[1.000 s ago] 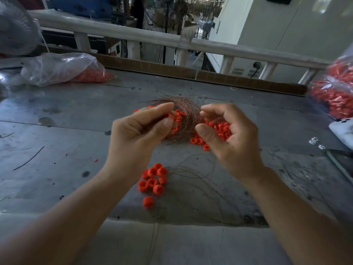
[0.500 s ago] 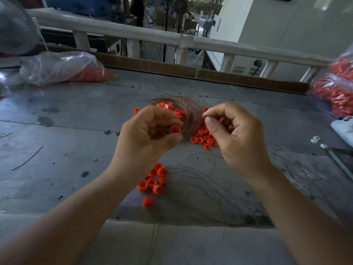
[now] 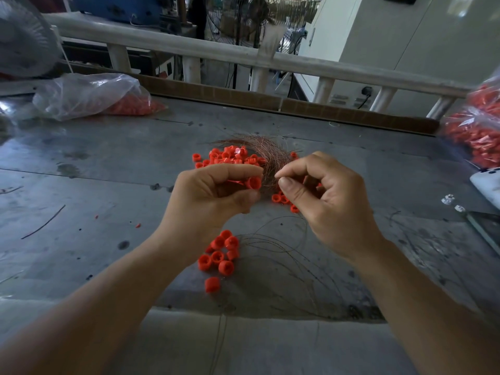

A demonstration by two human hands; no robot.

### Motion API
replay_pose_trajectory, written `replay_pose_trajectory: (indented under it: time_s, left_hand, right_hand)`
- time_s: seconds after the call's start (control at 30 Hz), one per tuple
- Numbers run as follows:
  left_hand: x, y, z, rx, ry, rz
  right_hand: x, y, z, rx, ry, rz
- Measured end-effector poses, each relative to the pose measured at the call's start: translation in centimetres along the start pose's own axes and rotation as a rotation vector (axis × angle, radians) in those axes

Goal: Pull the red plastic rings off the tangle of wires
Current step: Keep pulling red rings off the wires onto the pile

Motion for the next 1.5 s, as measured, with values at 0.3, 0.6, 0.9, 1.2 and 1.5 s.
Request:
replay_pose_trajectory:
  time_s: [0.3,0.6,0.9,1.2,1.5]
  left_hand:
    - [0.1,-0.3,-0.5,-0.119,0.004,-0.045]
    - [0.1,-0.5,-0.7,-0.209,-0.003,-0.079]
    - [0.0,-0.6,-0.8,-0.229,0.014,-0.076]
    - [0.0,-1.0,-0.7,-0.249,0.021,-0.113]
    - [-0.1,-0.9,-0.6,-0.254,-0.006,-0.118]
  right_hand:
    - [0.1,-0.5,0.2,0.087,-0.023,-0.032]
    - [0.0,-0.7,1.0,0.097,-0.069,-0.051]
    - [-0.1,-0.8,1.5,0.097,-0.109,-0.069]
    - [-0.1,-0.3,1.6,0.101,-0.117,-0.046]
    - [-0.1,-0.4,1.6,0.102,-0.122,-0.05]
Point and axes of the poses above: each hand's wrist, its own x-axis towards the middle knuckle, its own y-axis out of the back of the hand, z = x × y, the point moved 10 cm from there along x, towards the middle knuckle, and after that the axes turned 11 degrees about -z, right-handed, at the moved point
